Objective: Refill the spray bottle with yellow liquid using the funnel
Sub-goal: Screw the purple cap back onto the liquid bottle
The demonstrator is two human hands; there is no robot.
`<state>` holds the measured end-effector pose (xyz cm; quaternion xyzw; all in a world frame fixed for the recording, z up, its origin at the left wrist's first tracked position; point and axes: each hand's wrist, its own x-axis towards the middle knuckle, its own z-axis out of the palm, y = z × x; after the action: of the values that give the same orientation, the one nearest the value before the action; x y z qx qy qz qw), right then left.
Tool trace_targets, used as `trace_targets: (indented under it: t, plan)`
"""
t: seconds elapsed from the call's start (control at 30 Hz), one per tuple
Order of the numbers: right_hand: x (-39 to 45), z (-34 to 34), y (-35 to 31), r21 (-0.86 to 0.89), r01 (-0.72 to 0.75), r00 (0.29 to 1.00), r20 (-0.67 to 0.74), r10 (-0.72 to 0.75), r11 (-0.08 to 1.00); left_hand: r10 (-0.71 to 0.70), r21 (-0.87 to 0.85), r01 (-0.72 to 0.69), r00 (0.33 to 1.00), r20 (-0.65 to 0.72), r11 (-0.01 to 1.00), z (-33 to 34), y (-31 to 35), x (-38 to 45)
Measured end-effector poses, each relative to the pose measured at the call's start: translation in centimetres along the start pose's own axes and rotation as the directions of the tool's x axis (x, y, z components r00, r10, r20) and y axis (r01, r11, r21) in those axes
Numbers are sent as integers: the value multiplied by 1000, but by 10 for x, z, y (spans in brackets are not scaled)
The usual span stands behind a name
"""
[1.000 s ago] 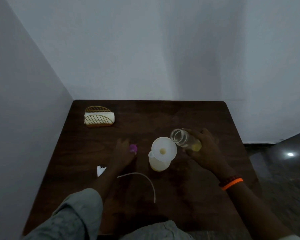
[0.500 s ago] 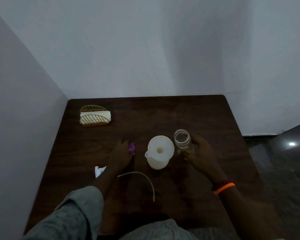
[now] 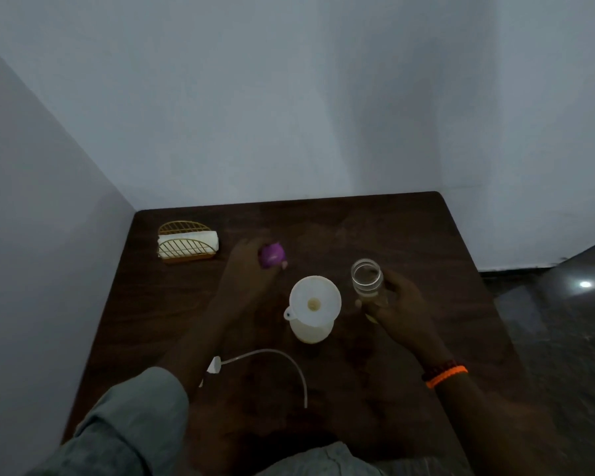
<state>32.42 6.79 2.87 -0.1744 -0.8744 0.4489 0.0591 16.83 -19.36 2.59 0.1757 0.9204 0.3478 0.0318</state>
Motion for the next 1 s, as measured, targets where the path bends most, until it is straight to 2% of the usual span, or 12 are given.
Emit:
trace_targets:
  t: [0.23, 0.43, 0.57, 1.0]
  plan:
    - [2, -3, -4, 77, 4, 1000, -21, -2, 997, 240, -129, -241, 970, -30, 962, -30, 108, 14]
    - [0, -6, -3, 139, 14, 999, -30, -10, 990, 394, -138, -381, 916, 82, 914, -9, 145, -10]
    - [-3, -8, -1, 164, 28, 999, -23, -24, 986, 394, -85, -385, 906, 153, 919, 5, 149, -16]
    - [-21, -3, -2, 187, 5, 1000, -30, 1, 982, 379, -84, -370, 901, 210, 925, 12, 154, -31]
